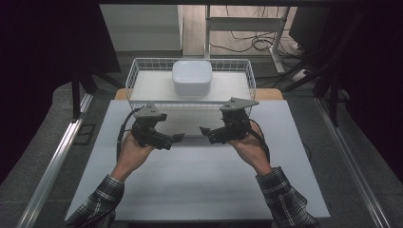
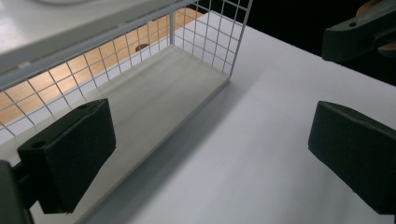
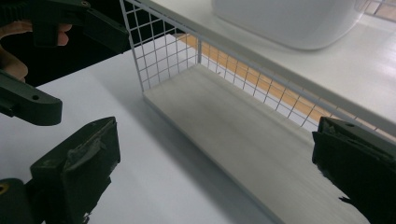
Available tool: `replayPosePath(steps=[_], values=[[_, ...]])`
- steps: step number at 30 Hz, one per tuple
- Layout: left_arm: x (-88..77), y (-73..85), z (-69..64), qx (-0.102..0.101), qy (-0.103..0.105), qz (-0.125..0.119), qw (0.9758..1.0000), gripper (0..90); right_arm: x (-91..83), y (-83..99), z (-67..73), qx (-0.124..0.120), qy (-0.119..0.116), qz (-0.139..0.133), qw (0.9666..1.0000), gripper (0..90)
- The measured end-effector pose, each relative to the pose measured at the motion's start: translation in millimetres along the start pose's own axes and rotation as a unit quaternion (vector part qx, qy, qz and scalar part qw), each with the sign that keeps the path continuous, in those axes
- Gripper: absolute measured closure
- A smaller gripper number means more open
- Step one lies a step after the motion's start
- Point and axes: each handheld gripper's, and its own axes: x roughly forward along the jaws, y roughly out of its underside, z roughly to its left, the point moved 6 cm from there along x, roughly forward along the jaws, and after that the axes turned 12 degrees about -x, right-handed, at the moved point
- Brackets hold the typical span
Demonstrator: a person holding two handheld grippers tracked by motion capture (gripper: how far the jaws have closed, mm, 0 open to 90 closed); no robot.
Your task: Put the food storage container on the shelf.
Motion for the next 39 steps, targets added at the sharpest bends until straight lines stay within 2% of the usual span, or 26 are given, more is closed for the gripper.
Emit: replayPosePath(steps=[7,16,19,21,23,27,39], values=[[2.3,18.2,-3.2,-0.014,0.013,0.001,0.9998,0.5,-2.9,14.8,8.6,0.002,-0.009,-0.006,0.9999,0.5],[3.6,46.1,-1.8,-0.018,-0.005,-0.003,0.9998,0.5,0.3,43.6,18.6,0.021,-0.015,-0.001,0.9997,0.0],[3.2,57.8,-2.8,-0.024,-0.003,-0.006,0.9997,0.4,-0.1,51.9,19.9,0.027,-0.011,-0.003,0.9996,0.0],[2.7,65.4,-3.3,-0.025,-0.002,-0.001,0.9997,0.4,-0.7,58.8,20.9,0.024,-0.009,0.006,0.9996,0.0],[0.3,72.2,-2.8,-0.019,-0.012,0.004,0.9997,0.2,-3.9,64.3,22.4,0.028,-0.006,0.003,0.9996,0.0],[-4.4,82.0,-1.8,-0.028,-0.013,0.002,0.9995,0.3,-10.6,73.6,25.2,0.029,-0.007,0.0,0.9996,0.0],[-17.8,106.1,-5.7,-0.025,-0.038,-0.004,0.9989,0.3,-30.4,93.5,33.4,0.028,-0.002,0.0,0.9996,0.0]])
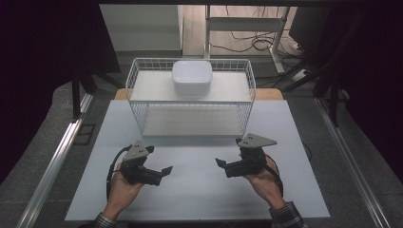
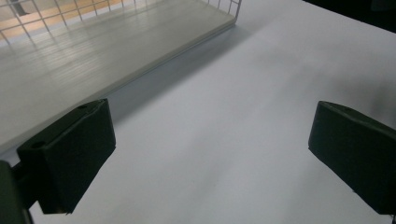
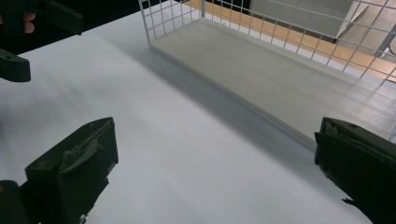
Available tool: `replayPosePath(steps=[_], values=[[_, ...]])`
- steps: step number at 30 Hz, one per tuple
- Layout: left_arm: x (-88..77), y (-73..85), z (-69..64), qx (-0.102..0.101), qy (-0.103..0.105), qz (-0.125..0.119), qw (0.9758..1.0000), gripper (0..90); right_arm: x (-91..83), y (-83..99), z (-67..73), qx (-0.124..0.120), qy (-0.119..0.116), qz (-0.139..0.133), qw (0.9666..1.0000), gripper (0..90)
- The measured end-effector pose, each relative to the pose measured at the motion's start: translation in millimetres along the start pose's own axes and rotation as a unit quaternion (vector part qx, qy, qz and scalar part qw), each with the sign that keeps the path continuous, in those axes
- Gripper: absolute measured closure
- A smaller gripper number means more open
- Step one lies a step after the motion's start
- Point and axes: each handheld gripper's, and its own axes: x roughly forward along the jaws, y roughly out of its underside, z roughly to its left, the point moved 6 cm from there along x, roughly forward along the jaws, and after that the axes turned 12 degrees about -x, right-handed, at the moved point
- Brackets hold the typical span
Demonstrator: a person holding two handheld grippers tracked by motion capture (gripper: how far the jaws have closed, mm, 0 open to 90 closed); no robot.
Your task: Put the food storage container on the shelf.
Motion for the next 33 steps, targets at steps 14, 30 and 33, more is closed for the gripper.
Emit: replayPosePath(steps=[14,30,33], values=[[-9.2,38.6,10.5,-0.017,-0.025,0.015,0.9994,0.3,-17.0,34.7,1.5,-0.002,0.023,0.019,0.9996,0.0],[-9.8,70.5,15.7,-0.035,-0.033,0.041,0.998,0.1,-31.3,82.5,-4.0,0.021,0.045,0.048,0.9976,0.0],[-5.4,75.8,16.0,-0.032,-0.038,0.054,0.9973,0.0,-31.4,90.7,-3.7,0.022,0.047,0.056,0.9971,0.0]])
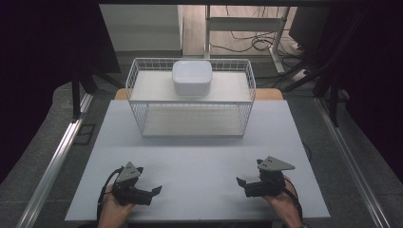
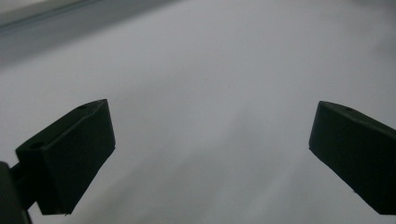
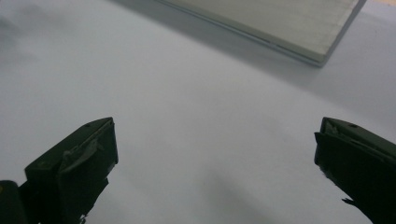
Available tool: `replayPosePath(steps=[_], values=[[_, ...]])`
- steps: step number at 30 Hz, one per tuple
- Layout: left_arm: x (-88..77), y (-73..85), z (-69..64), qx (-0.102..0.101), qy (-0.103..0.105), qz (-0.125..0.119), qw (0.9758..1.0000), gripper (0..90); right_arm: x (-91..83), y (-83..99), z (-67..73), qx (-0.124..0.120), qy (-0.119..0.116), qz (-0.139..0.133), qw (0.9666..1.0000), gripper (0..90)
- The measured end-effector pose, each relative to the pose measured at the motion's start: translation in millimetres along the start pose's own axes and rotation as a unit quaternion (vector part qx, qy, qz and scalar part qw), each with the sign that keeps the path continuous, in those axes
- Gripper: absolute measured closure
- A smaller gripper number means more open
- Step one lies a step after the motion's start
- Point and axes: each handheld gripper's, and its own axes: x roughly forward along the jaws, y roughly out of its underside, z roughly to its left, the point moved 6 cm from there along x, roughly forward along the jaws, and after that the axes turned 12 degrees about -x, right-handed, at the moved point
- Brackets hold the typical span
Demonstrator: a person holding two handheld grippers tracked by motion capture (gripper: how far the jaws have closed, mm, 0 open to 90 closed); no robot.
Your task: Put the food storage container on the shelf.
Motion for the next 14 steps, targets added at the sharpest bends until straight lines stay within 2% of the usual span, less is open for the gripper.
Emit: replayPosePath(steps=[5,8,14], values=[[8.1,6.5,1.0,0.001,-0.009,0.026,0.9996,0.0,2.0,12.6,1.6,0.0,-0.002,0.018,0.9998,0.0],[10.8,9.2,2.2,-0.002,-0.01,0.038,0.9992,0.0,4.8,20.8,3.3,-0.005,-0.005,0.041,0.9991,0.0],[13.4,10.6,3.7,-0.008,-0.015,0.047,0.9988,0.0,9.5,26.2,5.3,-0.008,-0.01,0.061,0.9981,0.0]])
